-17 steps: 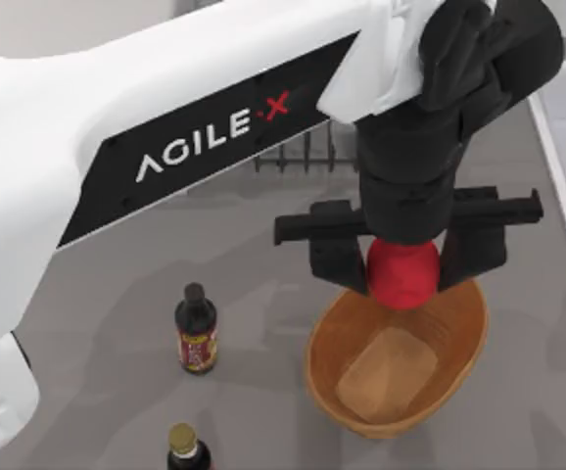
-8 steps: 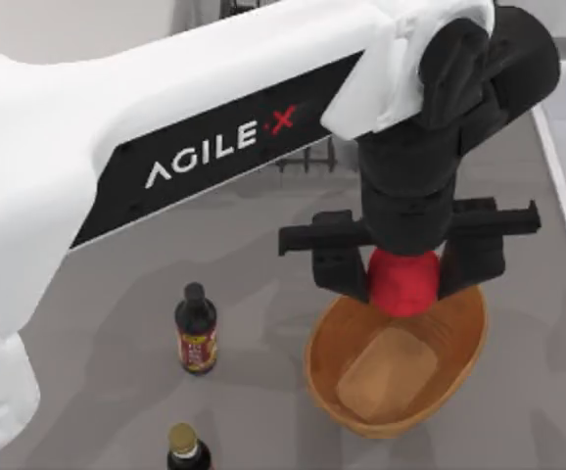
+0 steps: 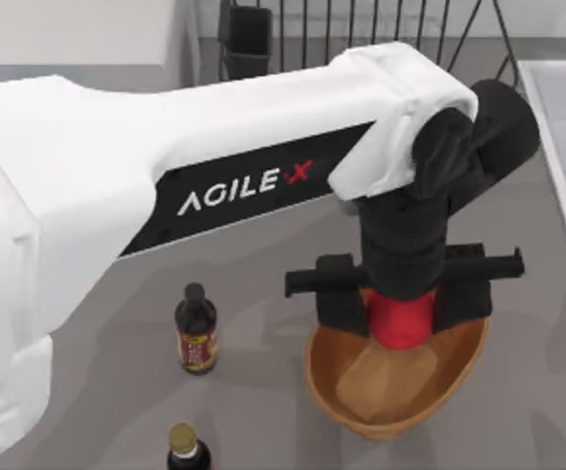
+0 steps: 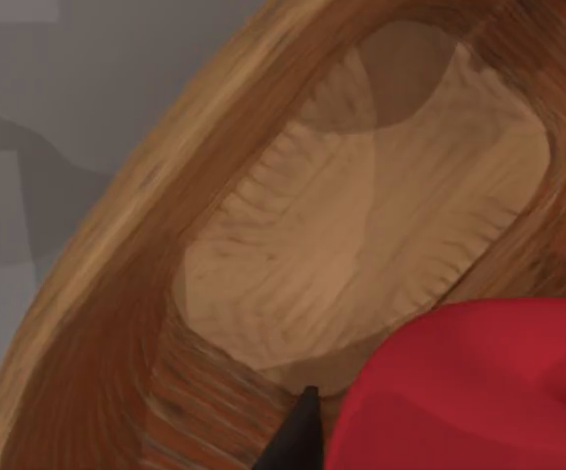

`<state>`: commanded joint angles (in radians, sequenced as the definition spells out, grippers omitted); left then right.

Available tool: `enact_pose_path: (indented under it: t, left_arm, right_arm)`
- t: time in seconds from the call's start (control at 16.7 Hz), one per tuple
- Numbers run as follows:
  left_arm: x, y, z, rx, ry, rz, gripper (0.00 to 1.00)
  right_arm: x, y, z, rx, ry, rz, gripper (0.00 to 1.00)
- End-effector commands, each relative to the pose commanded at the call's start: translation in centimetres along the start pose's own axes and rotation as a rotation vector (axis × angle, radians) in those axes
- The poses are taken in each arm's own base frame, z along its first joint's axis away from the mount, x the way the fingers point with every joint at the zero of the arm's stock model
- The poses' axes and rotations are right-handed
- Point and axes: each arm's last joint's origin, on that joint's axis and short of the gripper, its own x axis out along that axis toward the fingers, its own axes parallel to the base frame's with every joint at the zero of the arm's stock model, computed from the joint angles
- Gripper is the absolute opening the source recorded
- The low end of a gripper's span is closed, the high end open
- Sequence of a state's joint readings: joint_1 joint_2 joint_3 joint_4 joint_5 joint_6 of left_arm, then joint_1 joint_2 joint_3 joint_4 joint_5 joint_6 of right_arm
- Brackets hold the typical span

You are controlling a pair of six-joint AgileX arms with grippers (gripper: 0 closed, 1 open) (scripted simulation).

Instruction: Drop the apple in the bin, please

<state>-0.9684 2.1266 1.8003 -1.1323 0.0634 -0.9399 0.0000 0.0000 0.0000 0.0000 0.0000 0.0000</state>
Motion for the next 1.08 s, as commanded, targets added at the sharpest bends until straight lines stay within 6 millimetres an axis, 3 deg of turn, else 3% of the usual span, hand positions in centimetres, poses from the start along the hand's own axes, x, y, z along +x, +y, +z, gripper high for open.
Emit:
enact_pose_path:
  t: [0.24, 1.02, 1.08]
  left_arm:
    - [0.05, 0.01, -0.01, 0.000, 0.001, 0.000, 0.00]
    - [0.05, 0.01, -0.01, 0.000, 0.001, 0.000, 0.98]
    - [0.05, 0.01, -0.01, 0.000, 0.001, 0.000, 1.00]
  right_arm:
    - [0.00, 0.00, 0.00, 0.000, 0.000, 0.000, 1.00]
    - [0.00, 0.00, 0.00, 0.000, 0.000, 0.000, 1.00]
    - [0.00, 0.00, 0.00, 0.000, 0.000, 0.000, 1.00]
